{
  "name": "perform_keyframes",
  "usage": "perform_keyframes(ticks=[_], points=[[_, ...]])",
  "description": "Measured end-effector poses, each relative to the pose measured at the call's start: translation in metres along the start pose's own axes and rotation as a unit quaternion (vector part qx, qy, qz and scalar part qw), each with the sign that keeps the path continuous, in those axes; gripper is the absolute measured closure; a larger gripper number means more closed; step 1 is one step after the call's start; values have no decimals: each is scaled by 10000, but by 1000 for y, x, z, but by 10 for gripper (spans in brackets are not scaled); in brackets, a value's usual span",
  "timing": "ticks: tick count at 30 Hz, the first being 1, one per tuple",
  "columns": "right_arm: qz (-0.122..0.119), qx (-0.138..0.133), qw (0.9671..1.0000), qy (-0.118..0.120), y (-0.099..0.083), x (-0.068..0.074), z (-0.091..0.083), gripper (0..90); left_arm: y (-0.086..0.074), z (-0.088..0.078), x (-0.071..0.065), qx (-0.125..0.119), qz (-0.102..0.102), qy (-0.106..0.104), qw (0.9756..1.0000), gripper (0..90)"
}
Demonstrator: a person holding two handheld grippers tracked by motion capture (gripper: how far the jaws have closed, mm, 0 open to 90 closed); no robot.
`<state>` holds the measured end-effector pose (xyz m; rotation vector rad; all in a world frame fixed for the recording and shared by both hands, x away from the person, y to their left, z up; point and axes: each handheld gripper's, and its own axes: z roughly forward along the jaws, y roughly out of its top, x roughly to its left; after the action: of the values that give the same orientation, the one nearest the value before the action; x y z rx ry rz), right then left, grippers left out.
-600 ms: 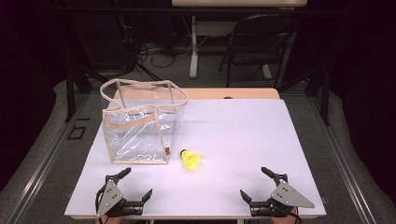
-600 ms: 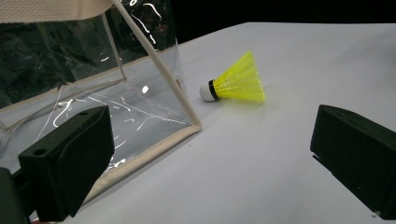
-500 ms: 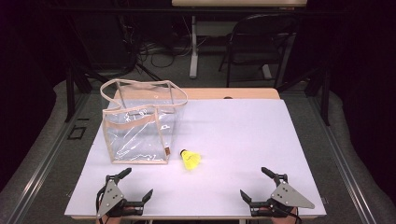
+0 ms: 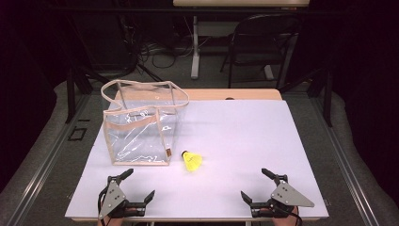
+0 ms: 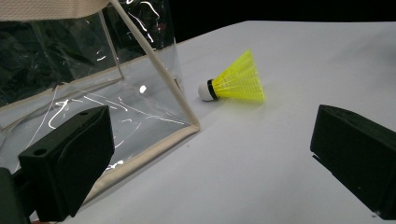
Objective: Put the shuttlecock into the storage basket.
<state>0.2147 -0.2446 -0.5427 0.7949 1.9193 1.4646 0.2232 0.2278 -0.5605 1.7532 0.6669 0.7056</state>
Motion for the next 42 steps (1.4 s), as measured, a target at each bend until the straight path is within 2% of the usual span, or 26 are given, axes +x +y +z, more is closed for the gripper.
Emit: perform_keyframes(ticks=[10,22,30,42], points=[[14,206,9998,14,2,1,8,0,0,0,0,6,28,-30,10000,0],[-17,497,9986,203,5,3,25,0,-1,-2,0,15,24,7,10000,0],[-5,608,9978,258,8,3,35,0,0,-2,0,1,27,37,10000,0],[24,798,9956,488,12,5,50,0,-1,-4,0,3,29,34,10000,0]])
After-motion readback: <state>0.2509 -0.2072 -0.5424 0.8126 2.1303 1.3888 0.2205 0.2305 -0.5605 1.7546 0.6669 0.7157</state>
